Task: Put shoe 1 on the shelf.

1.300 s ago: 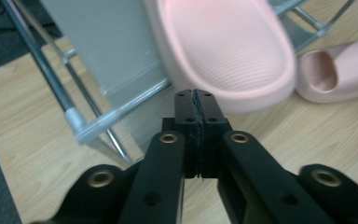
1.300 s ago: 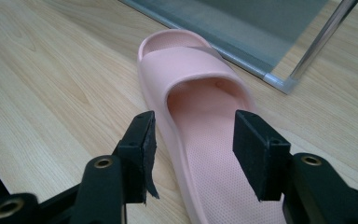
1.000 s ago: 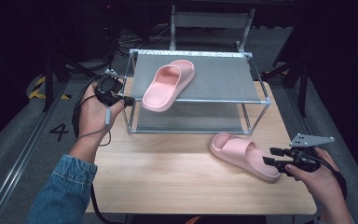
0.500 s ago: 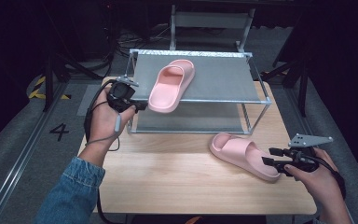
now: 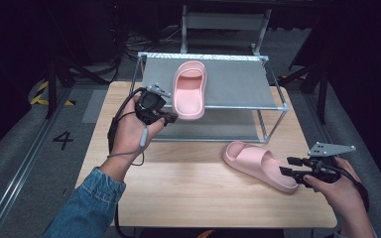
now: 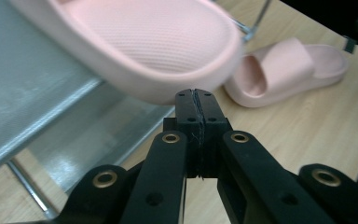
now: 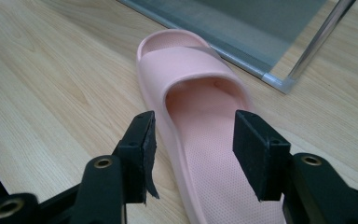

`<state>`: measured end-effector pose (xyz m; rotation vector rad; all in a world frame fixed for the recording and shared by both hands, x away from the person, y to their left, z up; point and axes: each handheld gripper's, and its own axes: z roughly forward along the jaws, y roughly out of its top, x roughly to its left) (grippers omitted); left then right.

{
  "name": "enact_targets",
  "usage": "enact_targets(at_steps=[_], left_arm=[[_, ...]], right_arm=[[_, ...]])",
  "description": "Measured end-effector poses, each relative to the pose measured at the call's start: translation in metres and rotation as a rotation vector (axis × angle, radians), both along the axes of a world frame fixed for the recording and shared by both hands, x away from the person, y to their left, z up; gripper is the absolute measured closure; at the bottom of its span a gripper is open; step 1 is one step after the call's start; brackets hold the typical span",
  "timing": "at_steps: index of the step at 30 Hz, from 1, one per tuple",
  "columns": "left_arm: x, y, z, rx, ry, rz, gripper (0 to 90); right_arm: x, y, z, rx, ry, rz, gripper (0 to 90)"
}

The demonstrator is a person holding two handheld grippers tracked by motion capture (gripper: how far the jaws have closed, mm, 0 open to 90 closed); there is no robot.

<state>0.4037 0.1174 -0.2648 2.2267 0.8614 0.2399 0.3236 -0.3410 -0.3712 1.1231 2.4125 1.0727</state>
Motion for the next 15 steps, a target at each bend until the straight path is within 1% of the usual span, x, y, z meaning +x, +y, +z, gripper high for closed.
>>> enact_targets(at_steps=[1,2,4,5,7,8,9,11,12,13,14,15], left_arm=[[-0.002,-0.003,0.001,0.002,0.005,-0.015,90.0],[-0.002,-0.003,0.001,0.002,0.005,-0.015,90.0],[-0.003,-0.010,0.000,-0.003,0.033,-0.048,90.0],[-0.004,-0.013,-0.001,-0.003,0.040,-0.057,90.0],[-0.003,-0.020,-0.004,0.014,0.050,-0.067,90.0],[-0.001,-0.023,-0.006,0.031,0.044,-0.052,90.0],[0.001,-0.026,-0.008,0.053,0.027,-0.033,90.0],[0.003,-0.027,-0.009,0.052,0.031,-0.031,89.8],[0.006,-0.028,-0.010,0.036,0.033,-0.029,89.8],[0.008,-0.029,-0.010,0.032,0.031,-0.025,89.8],[0.010,-0.029,-0.010,0.044,0.019,-0.019,89.1],[0.013,-0.030,-0.011,0.057,0.005,-0.003,88.7]], right_arm=[[0.000,0.001,0.000,0.000,0.001,0.002,50.3],[0.000,0.001,0.000,0.000,0.001,0.002,50.3],[0.000,0.002,0.000,-0.002,0.000,0.003,50.3],[0.000,0.002,0.000,-0.002,-0.001,0.004,50.3],[0.000,0.003,0.000,-0.002,-0.002,0.005,50.4],[0.000,0.003,0.000,-0.002,-0.002,0.006,50.3],[0.000,0.003,0.000,-0.002,-0.001,0.006,50.3],[0.001,0.003,0.000,-0.003,-0.002,0.007,50.3],[0.001,0.003,0.000,-0.003,-0.002,0.007,50.3],[0.001,0.003,0.000,-0.006,-0.003,0.006,50.3],[0.001,0.003,0.000,-0.007,-0.003,0.006,50.3],[0.001,0.003,0.000,-0.007,-0.002,0.006,50.3]])
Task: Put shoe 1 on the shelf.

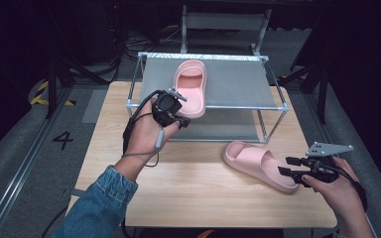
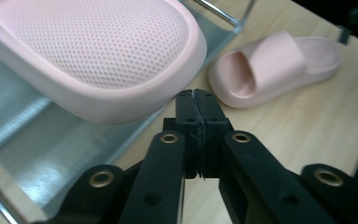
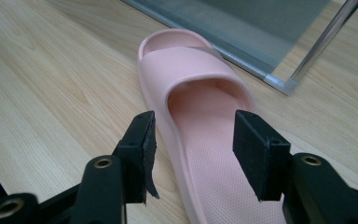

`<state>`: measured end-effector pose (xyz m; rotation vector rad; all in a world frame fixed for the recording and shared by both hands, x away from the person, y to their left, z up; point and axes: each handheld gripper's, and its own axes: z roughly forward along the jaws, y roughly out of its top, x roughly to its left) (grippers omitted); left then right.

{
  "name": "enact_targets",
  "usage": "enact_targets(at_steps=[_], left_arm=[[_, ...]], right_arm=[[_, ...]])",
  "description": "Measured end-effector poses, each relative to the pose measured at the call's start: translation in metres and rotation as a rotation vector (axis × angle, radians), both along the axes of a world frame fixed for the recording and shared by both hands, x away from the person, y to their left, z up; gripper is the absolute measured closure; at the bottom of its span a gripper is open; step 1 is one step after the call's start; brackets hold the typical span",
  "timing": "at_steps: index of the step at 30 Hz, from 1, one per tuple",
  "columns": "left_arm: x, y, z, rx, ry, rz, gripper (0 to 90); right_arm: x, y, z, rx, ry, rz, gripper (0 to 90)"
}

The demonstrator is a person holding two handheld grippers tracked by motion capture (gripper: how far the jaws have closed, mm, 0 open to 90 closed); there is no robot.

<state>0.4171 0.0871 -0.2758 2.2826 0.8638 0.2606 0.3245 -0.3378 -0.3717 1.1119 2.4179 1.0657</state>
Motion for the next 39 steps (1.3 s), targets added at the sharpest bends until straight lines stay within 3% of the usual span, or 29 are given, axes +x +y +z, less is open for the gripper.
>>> enact_targets(at_steps=[4,6,8,14,23,26,30,39], left_arm=[[0.011,0.000,-0.003,-0.018,0.001,0.016,88.0],[0.018,-0.001,-0.005,-0.008,-0.030,0.048,86.8],[0.022,-0.001,-0.006,-0.005,-0.034,0.061,85.8],[0.040,-0.006,-0.011,-0.009,-0.014,0.088,82.2],[0.056,-0.007,-0.011,-0.060,0.061,0.090,78.6],[0.055,-0.007,-0.011,-0.066,0.068,0.083,74.1],[0.049,-0.009,-0.010,-0.057,0.049,0.067,62.5],[0.023,0.005,-0.004,-0.036,0.017,0.030,43.2]], right_arm=[[0.000,0.000,0.001,0.004,-0.001,-0.002,50.4],[-0.001,-0.001,0.001,-0.001,-0.001,-0.004,50.3],[0.000,-0.001,0.001,-0.003,-0.002,-0.003,50.3],[0.000,0.000,0.000,-0.005,-0.006,-0.004,50.4],[0.001,0.000,0.000,-0.006,-0.003,0.000,50.4],[0.001,0.001,-0.001,-0.004,-0.003,0.000,50.4],[0.001,0.001,0.000,-0.002,-0.001,0.003,50.3],[0.002,0.004,-0.005,-0.016,0.015,0.010,48.3]])
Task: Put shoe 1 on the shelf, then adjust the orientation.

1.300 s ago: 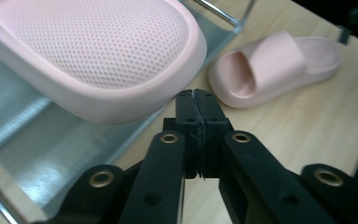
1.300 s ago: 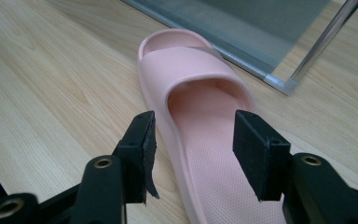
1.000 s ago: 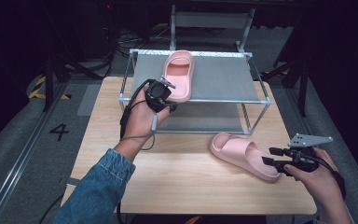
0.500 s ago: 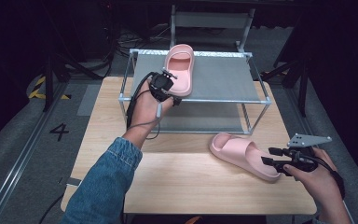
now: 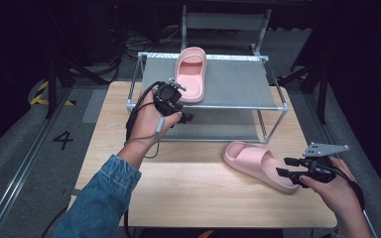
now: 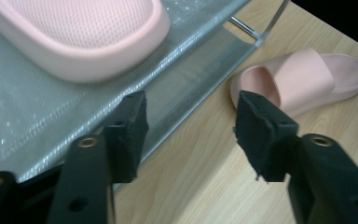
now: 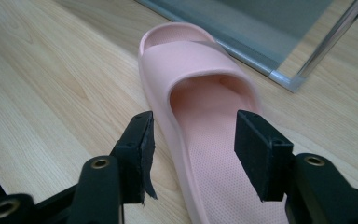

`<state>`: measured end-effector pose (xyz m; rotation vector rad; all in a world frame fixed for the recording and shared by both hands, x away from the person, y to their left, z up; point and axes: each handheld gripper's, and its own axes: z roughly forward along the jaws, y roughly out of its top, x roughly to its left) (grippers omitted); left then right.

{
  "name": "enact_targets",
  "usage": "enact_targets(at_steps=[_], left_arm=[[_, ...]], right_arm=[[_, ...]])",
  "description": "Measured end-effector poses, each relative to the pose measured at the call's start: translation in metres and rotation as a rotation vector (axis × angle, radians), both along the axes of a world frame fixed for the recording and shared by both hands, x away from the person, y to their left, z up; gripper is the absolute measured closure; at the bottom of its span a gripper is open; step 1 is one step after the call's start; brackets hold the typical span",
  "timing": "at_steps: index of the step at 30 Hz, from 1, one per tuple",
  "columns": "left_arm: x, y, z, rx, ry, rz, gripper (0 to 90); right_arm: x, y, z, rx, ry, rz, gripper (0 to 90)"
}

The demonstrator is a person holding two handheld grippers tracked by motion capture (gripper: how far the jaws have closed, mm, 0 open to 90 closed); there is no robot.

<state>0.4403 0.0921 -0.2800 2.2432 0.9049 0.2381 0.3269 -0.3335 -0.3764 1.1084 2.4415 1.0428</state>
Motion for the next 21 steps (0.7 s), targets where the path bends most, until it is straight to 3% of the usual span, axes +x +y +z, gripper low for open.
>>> enact_targets(at_steps=[3,6,14,21], left_arm=[[-0.006,0.004,-0.001,0.016,-0.007,-0.007,38.8],[-0.018,0.013,-0.002,0.046,-0.009,-0.046,35.4],[-0.035,0.035,-0.009,0.038,-0.017,-0.061,31.4],[-0.046,0.062,-0.033,0.062,0.003,-0.042,30.1]], right_arm=[[0.001,0.003,-0.003,-0.015,0.011,0.005,46.7],[0.002,0.006,-0.003,-0.022,0.017,0.016,44.7],[0.010,0.014,-0.011,-0.054,0.035,0.042,41.3],[0.019,0.023,-0.022,-0.084,0.088,0.064,38.9]])
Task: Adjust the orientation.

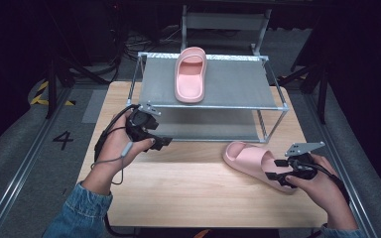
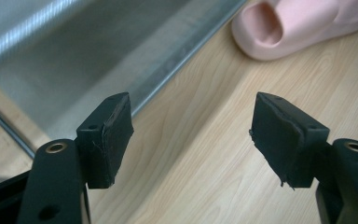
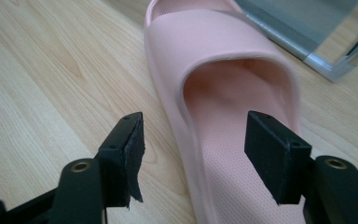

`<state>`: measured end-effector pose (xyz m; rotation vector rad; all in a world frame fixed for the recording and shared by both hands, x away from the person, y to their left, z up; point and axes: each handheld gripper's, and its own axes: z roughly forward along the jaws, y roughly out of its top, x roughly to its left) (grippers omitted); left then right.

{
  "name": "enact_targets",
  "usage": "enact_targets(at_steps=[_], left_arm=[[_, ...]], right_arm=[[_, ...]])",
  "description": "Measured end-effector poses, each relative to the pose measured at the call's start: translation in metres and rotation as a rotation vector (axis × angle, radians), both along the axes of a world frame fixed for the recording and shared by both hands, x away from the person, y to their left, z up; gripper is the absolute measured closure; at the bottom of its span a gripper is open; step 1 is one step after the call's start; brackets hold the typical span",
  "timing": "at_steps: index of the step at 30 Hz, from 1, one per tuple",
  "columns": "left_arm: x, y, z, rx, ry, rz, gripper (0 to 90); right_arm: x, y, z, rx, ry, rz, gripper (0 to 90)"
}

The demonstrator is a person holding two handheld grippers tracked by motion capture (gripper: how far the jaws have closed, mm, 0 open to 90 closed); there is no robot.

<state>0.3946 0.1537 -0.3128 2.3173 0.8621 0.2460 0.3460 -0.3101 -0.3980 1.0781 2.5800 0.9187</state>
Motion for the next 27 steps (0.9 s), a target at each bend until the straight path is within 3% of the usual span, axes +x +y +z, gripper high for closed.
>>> enact_targets(at_steps=[7,10,11,17,23,27], left_arm=[[-0.004,0.015,-0.029,-0.003,0.031,0.050,30.0],[-0.006,0.017,-0.038,0.015,0.050,0.058,29.3],[-0.008,0.019,-0.047,0.044,0.059,0.054,28.3],[-0.013,0.026,-0.063,0.047,0.078,0.082,27.2],[-0.013,0.038,-0.082,0.044,0.110,0.086,26.2],[-0.010,0.048,-0.092,0.053,0.123,0.120,25.9]], right_arm=[[0.011,0.013,-0.010,-0.021,0.030,0.026,38.9],[0.015,0.017,-0.015,-0.037,0.041,0.032,38.9],[0.017,0.019,-0.016,-0.039,0.043,0.033,38.9],[0.021,0.025,-0.021,-0.045,0.055,0.044,39.4],[0.028,0.030,-0.025,-0.073,0.043,0.067,48.0],[0.030,0.035,-0.026,-0.086,0.028,0.084,53.6]])
